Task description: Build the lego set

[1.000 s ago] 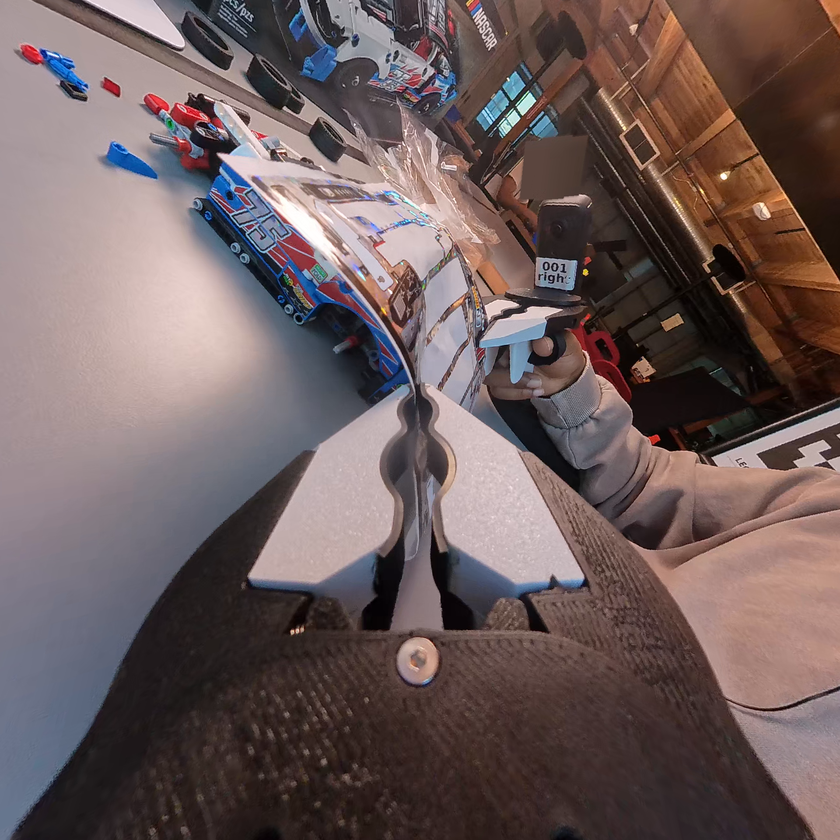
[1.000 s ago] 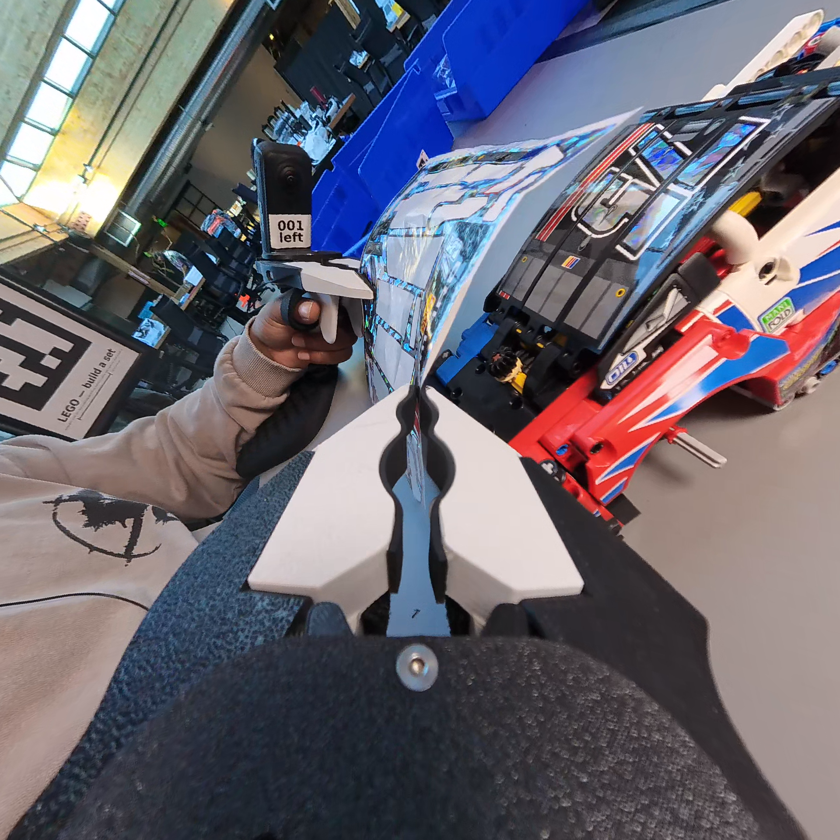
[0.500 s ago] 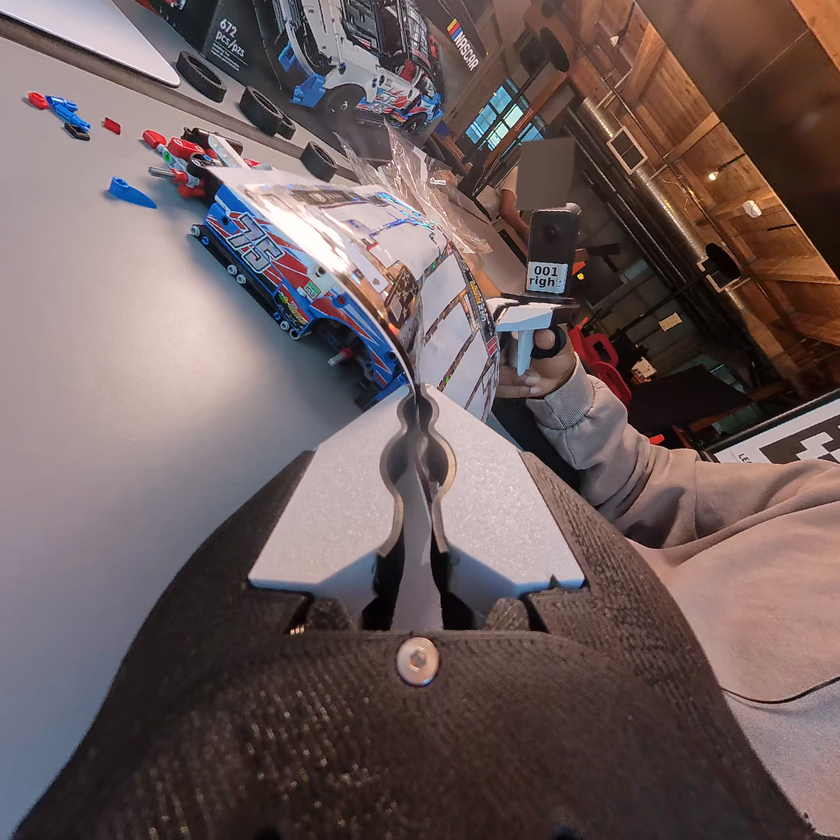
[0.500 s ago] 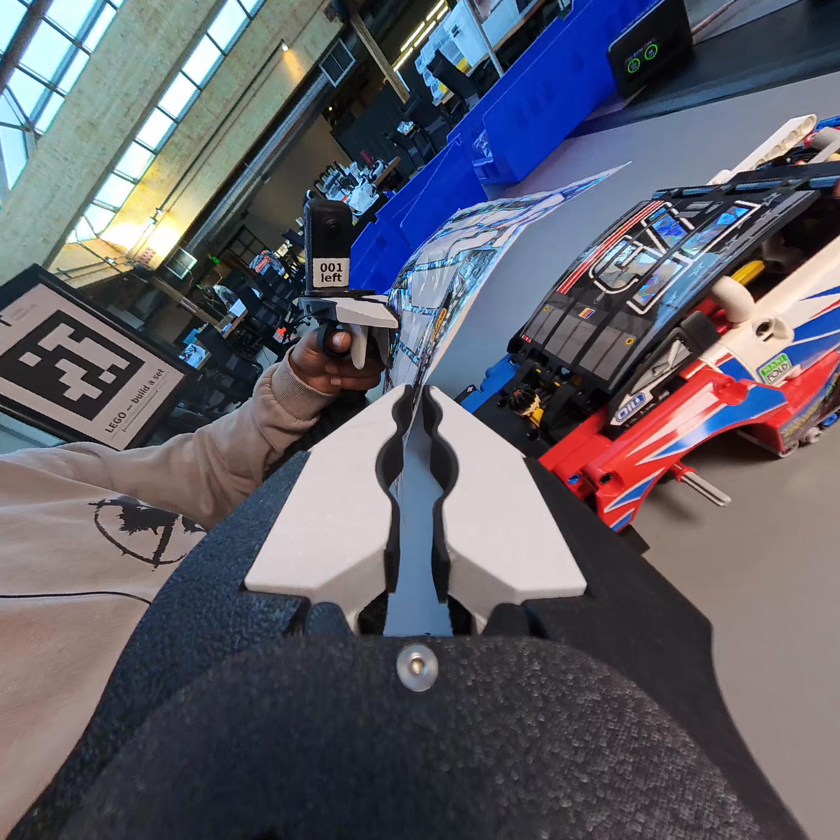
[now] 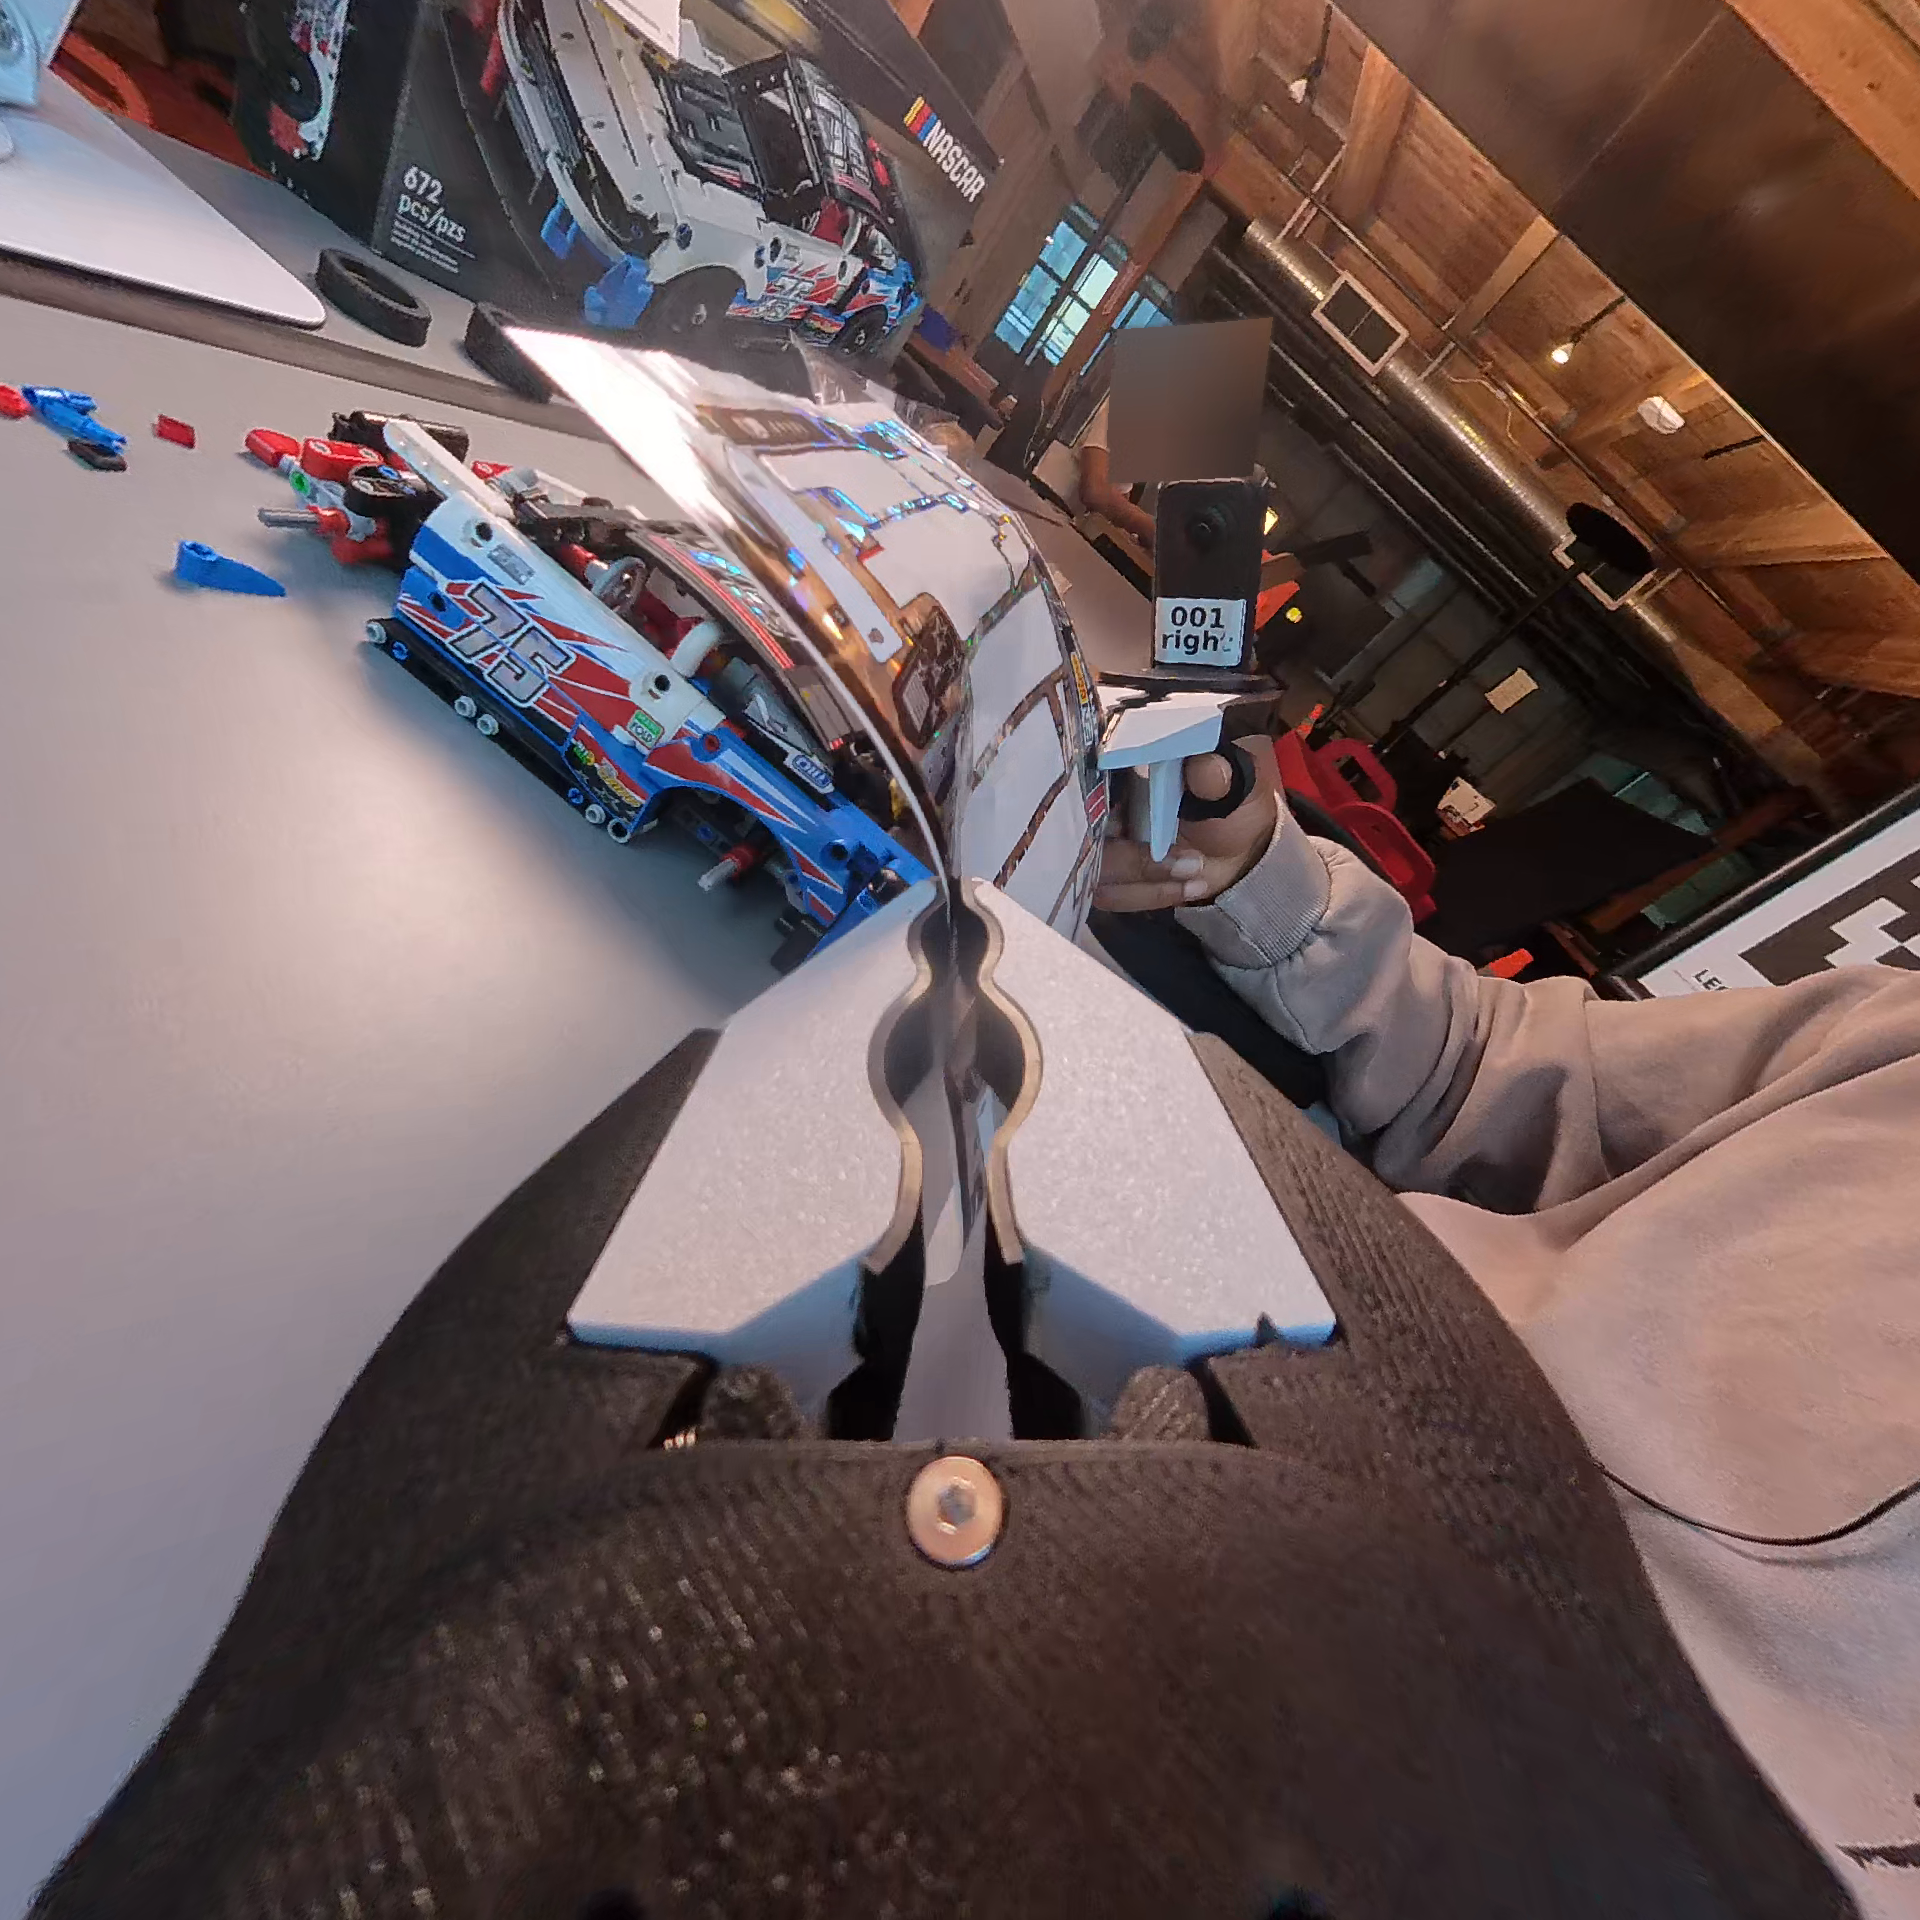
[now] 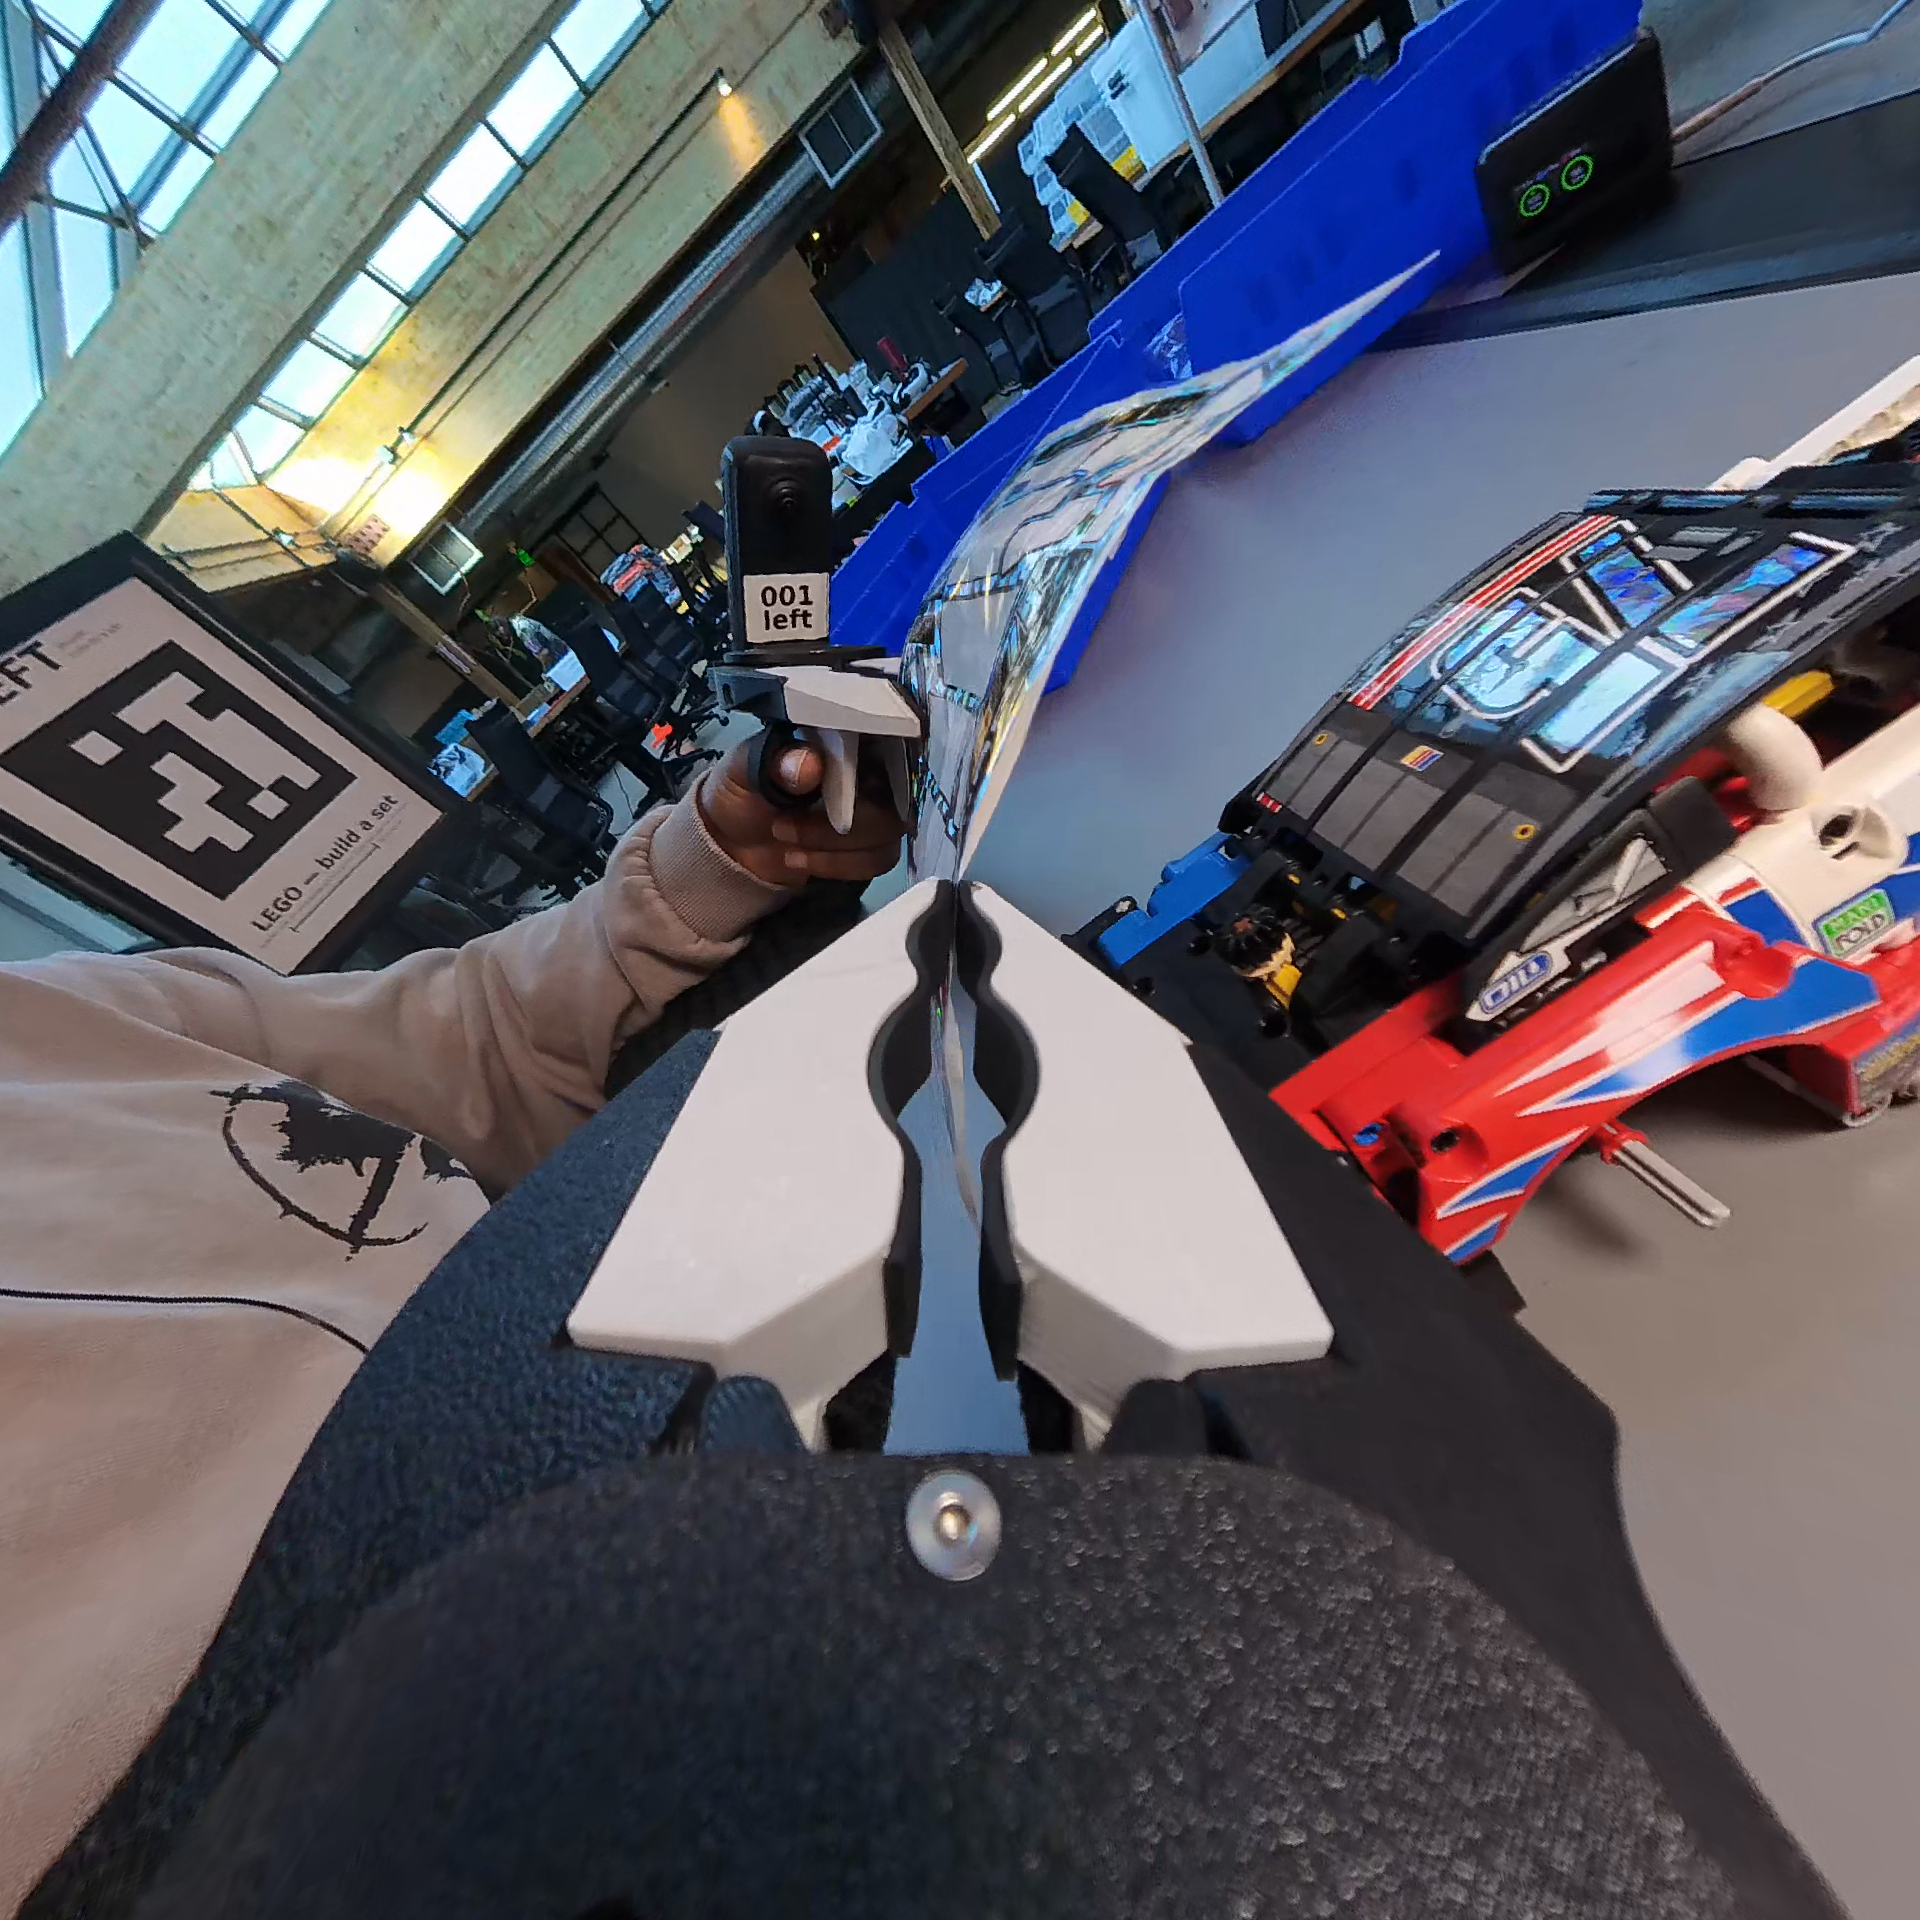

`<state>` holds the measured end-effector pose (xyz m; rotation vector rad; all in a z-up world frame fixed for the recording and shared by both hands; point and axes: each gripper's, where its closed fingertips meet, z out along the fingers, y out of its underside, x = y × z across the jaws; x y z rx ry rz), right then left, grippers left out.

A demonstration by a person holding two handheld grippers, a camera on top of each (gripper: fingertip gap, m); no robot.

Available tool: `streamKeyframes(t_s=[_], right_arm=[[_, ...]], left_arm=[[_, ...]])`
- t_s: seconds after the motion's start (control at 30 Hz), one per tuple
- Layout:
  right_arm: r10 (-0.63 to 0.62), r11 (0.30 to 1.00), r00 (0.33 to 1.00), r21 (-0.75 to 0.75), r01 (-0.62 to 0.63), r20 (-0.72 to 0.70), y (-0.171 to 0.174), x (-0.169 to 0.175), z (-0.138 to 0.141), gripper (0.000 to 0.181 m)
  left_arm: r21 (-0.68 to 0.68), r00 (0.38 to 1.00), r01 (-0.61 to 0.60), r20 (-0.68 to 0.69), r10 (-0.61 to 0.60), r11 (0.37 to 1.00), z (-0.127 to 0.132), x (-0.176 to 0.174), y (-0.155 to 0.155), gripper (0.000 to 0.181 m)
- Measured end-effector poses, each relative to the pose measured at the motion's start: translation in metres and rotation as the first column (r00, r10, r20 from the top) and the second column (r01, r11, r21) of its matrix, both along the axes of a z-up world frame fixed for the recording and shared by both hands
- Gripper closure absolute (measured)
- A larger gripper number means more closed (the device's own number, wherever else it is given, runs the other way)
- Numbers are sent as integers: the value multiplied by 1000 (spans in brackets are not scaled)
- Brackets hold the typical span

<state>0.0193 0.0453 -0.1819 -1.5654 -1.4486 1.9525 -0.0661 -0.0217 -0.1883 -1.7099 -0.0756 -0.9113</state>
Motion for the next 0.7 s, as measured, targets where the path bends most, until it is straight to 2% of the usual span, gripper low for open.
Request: streamKeyframes(t_s=[0.1,0.17,0.23,0.33,0.4,0.47,0.5,0.6,0.63,0.7], right_arm=[[25,1000,998,5,-25,-50,-5,3,9,181],[50,999,993,15,-49,-105,-11,6,18,181],[58,997,984,57,-49,-167,-15,8,28,181],[96,984,971,170,-58,-221,-22,15,35,181],[202,963,955,221,-154,-217,-36,24,36,181],[316,931,933,247,-269,-173,-51,34,33,181],[359,912,922,265,-313,-146,-58,37,31,181],[444,869,890,291,-399,-104,-72,41,33,181],[466,858,879,292,-422,-98,-76,42,35,181],[500,838,861,304,-453,-95,-82,45,38,181]], left_arm=[[70,999,35,-6,-35,997,12,6,-4,181],[101,998,55,-27,-52,993,18,11,-6,165],[114,997,1,-80,8,993,22,3,-4,141],[252,985,-94,-119,127,963,51,-17,-11,128],[305,974,-101,-162,156,947,68,-25,-15,122],[298,938,-57,-310,153,953,82,-24,-16,120],[277,910,0,-398,115,961,88,-17,-17,118],[129,824,243,-550,-134,961,100,28,-19,114],[82,784,304,-587,-201,949,99,43,-18,114],[-47,687,405,-643,-338,913,80,71,-16,120]])
